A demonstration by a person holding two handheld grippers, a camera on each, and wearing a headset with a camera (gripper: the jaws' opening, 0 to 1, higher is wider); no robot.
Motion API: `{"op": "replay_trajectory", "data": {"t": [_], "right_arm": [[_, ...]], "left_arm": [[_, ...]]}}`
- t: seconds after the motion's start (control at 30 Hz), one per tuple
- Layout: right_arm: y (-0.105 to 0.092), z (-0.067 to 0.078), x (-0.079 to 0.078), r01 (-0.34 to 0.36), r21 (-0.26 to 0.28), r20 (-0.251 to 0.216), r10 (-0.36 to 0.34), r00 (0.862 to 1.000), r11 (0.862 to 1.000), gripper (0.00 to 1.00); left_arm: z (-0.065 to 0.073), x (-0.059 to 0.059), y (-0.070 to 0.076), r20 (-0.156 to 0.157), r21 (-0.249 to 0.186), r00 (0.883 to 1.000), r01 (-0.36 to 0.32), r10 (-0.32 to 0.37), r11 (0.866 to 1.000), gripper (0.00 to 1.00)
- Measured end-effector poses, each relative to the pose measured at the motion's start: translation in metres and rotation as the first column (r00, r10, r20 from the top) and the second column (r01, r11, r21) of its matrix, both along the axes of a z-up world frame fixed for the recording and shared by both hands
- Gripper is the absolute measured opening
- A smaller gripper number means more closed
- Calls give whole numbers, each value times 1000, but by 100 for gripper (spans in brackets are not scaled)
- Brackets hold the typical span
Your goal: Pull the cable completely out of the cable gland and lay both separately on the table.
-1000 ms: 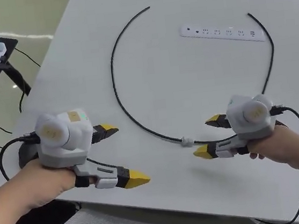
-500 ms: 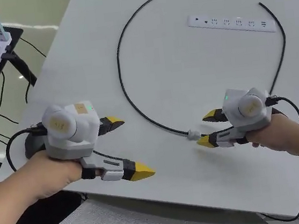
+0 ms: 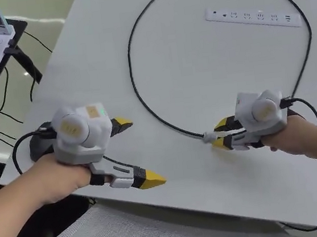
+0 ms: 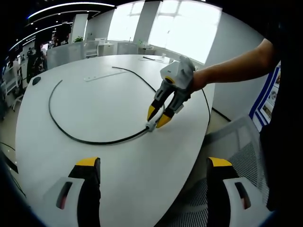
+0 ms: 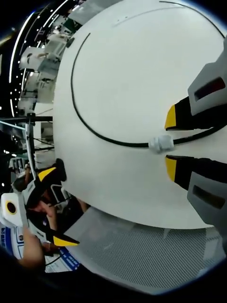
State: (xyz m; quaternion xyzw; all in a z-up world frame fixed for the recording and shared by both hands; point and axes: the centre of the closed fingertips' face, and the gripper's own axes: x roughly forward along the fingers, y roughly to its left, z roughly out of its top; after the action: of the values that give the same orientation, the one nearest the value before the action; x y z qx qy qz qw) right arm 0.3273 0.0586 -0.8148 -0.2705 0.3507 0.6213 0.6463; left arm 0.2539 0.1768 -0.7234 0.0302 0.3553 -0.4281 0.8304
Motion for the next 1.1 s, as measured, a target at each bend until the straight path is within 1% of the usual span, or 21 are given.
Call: {"op": "replay_trajectory", "data": {"t": [0.2,0.33,0.47,0.6,0.67,0.73,0.8,0.93,1.0,1.1], "right_arm": [[2,-3,0,-21,-2,0,21,1000,1000,9],[3,-4,0,-20,-2,-9,20,1000,1000,10],[3,-5,0,-28,2,-4,28,1000,1000,9],[3,-5,-1,-11,-5,-12,11,1000,1000,8],[3,-3,-1,9,-2,-21,-9,1000,1000,7],[3,-1,-2,10,-2,-21,-10,1000,1000,7],[3,1,-6,13,-2,-38,-13,999,1000,7],[1,4,-9,23,-4,-52,-23,998,1000,7],[0,8,-11,31,-4,-66,-31,997,1000,7],[0,16,-12,38,-1,-63,-37,997,999,7]], "left_arm": [[-2,0,-1,-8,4,1000,5,-5,1000,92],[-1,-1,-3,-10,-5,1000,11,-11,1000,90],[-2,-2,-4,-15,-8,1000,15,-15,1000,89],[-2,-2,-8,-18,-15,1000,19,-19,1000,89],[-2,-3,-10,-19,-18,1000,21,-22,1000,89],[-2,-2,-12,-18,-20,1000,25,-26,999,89],[-1,-2,-14,-19,-24,999,29,-29,999,88],[3,0,-16,-13,-32,999,36,-36,999,87],[5,2,-18,-8,-42,999,36,-37,998,87],[8,3,-22,0,-52,999,45,-45,998,87]]}}
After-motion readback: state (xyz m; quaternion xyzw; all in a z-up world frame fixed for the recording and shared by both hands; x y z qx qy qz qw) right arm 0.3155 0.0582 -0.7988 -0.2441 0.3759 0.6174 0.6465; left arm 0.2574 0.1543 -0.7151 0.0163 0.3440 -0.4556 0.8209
